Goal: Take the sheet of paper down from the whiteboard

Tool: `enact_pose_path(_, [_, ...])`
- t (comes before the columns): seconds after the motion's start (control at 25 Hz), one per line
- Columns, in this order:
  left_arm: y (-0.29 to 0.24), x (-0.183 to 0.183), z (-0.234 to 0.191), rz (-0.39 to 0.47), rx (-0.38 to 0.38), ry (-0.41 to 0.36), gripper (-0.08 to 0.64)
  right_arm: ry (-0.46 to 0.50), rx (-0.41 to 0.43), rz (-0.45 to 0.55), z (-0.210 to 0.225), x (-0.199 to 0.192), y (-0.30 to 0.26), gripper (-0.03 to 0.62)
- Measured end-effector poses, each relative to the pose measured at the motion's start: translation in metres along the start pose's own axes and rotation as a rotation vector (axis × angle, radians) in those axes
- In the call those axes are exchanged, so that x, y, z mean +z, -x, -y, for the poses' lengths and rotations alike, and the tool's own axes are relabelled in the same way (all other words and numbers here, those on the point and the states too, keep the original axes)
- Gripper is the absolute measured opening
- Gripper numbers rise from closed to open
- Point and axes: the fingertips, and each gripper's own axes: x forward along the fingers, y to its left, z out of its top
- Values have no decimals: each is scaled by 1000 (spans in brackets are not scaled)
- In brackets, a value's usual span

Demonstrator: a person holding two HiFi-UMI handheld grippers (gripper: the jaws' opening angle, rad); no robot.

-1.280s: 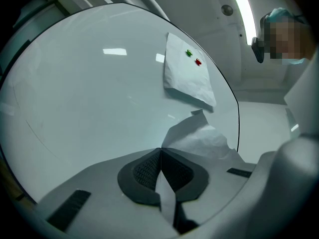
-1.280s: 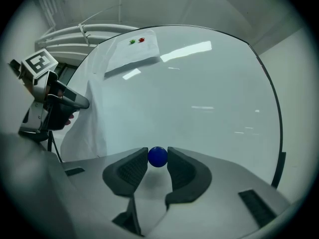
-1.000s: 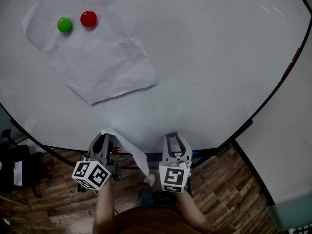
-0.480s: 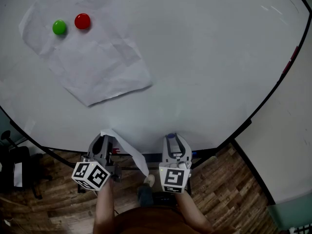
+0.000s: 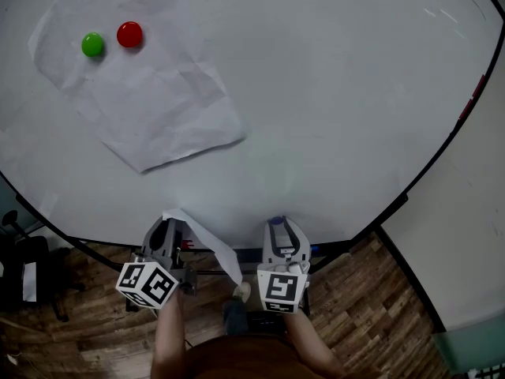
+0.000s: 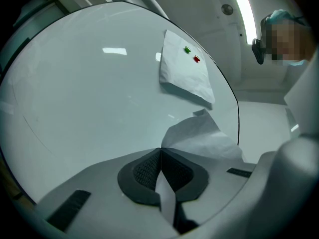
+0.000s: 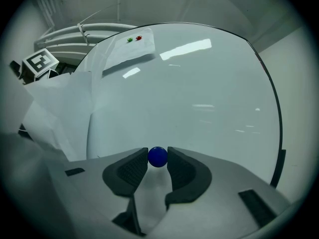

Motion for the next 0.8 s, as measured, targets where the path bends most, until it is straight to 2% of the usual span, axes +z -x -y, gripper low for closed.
enact_pose_path(0.8, [-1,-1,1,1,3,-2,25,-24,13,-14,0,-6,1,135])
